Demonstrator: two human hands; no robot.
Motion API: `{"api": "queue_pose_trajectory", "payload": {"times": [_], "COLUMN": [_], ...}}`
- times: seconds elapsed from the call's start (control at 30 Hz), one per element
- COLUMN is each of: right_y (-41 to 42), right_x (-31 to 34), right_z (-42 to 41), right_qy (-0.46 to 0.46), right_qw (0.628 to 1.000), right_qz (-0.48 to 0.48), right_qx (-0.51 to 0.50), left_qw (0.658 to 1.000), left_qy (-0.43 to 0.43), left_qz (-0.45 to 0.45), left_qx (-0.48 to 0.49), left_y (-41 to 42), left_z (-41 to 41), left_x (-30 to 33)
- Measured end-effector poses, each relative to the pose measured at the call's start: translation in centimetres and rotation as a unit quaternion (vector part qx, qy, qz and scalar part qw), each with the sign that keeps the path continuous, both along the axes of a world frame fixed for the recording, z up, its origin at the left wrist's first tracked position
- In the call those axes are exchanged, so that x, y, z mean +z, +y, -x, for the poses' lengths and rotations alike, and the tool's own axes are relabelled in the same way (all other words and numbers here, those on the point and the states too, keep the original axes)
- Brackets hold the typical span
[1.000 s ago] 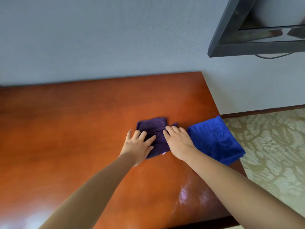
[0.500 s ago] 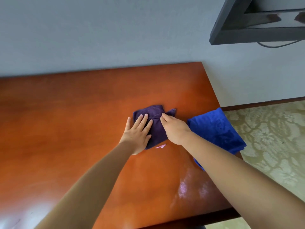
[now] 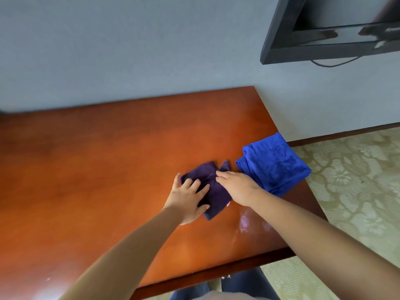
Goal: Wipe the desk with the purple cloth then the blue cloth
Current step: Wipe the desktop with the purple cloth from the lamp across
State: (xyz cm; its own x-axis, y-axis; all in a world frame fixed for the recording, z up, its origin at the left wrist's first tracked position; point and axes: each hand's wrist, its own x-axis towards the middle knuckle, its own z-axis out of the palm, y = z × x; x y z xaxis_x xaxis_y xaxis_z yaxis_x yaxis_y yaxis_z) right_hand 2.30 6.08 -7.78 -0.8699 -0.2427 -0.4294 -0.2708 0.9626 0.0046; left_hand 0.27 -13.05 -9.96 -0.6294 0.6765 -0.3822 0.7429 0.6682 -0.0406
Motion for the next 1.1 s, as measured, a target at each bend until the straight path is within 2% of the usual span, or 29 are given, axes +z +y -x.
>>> {"api": "queue_pose_trajectory", "payload": {"times": [0.2, 0.3, 0.43, 0.5, 0.7, 0.93, 1.1], "right_y": [-0.1, -0.8, -3.5, -4.9, -8.0, -8.2, -6.6], "right_x": [0.3, 0.4, -0.6, -1.4, -2.2, -3.6, -3.7], "right_z": [-2.2, -2.7, -4.5, -5.6, -7.4, -7.8, -8.5], "right_qy": [-0.029, 0.0, 0.092, 0.105, 0.111, 0.078, 0.083], "right_qw": [0.999, 0.999, 0.983, 0.968, 0.951, 0.964, 0.976], "right_qz": [0.011, 0.022, 0.086, 0.089, 0.072, 0.087, 0.105], "right_qx": [0.035, 0.027, -0.135, -0.208, -0.278, -0.239, -0.174], "left_qw": [0.998, 0.997, 0.995, 0.994, 0.988, 0.972, 0.982], "left_qy": [0.003, 0.005, -0.016, -0.038, -0.09, -0.125, -0.128], "left_qz": [-0.044, -0.054, -0.094, -0.097, -0.122, -0.172, -0.077], "left_qx": [-0.045, -0.06, -0.033, -0.043, 0.001, 0.103, 0.113], "left_y": [-0.5, -0.5, -0.7, -0.8, -1.5, -1.5, 0.4], "left_z": [-2.8, -2.5, -0.6, -0.1, -0.3, -0.1, -0.1], "left_x": [1.1, 1.3, 1.0, 0.7, -0.2, 0.6, 1.6]}}
